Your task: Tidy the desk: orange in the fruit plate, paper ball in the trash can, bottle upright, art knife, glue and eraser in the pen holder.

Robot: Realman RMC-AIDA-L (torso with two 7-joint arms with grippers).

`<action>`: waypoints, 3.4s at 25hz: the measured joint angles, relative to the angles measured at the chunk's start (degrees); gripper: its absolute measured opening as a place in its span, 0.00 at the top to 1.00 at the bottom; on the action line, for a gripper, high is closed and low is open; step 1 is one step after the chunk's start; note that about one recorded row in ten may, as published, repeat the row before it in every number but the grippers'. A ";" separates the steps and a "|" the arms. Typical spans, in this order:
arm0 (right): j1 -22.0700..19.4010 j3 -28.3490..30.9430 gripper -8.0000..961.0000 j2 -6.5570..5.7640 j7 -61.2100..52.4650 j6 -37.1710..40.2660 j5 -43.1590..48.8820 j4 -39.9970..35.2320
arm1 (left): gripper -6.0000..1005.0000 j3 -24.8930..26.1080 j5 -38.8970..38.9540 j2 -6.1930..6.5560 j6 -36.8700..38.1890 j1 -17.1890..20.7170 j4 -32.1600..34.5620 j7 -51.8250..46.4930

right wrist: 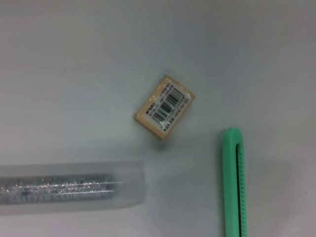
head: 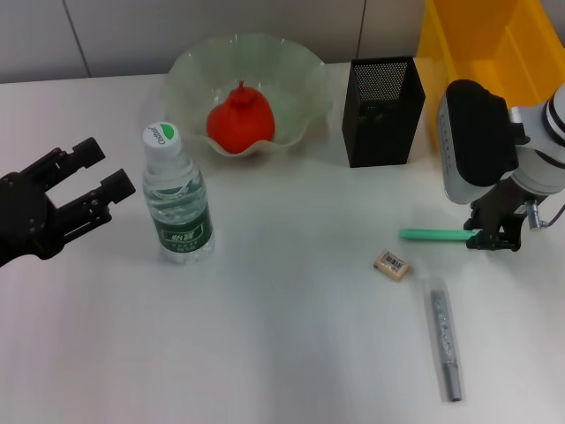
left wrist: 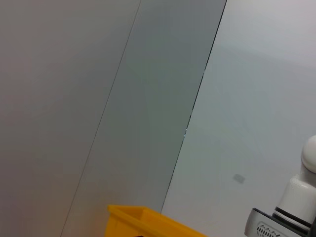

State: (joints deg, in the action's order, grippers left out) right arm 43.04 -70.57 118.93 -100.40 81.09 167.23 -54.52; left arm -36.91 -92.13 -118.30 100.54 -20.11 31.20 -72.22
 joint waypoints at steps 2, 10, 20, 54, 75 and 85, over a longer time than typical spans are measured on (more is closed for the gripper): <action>-0.06 -0.02 0.82 0.00 -0.17 -0.05 0.00 -0.20 | 0.22 0.00 0.01 0.00 0.00 0.03 0.00 -0.01; -0.53 -0.09 0.82 0.04 -0.94 1.54 0.02 -3.11 | 0.22 -0.08 0.24 0.00 0.00 0.16 0.00 -0.27; 0.68 -1.22 0.82 0.45 -5.19 6.72 -1.41 -7.56 | 0.22 -0.18 0.21 0.04 0.02 0.17 0.00 -0.12; 14.53 -10.50 0.82 -0.13 -15.02 9.15 0.11 -13.16 | 0.22 -0.26 -0.15 0.97 0.61 0.75 0.23 -0.62; 19.66 -18.19 0.82 -2.39 -10.81 5.32 0.34 -15.66 | 0.22 -0.17 -0.15 1.15 0.83 1.65 0.00 -0.82; 17.95 -24.94 0.82 -6.69 -10.14 5.72 0.55 -16.98 | 0.22 -0.43 -0.15 1.14 0.88 1.23 0.00 -1.35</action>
State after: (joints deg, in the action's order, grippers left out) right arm 61.00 -95.51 112.24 -110.54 86.81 167.78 -71.50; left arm -37.34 -92.28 -117.16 101.42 -18.88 31.20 -73.56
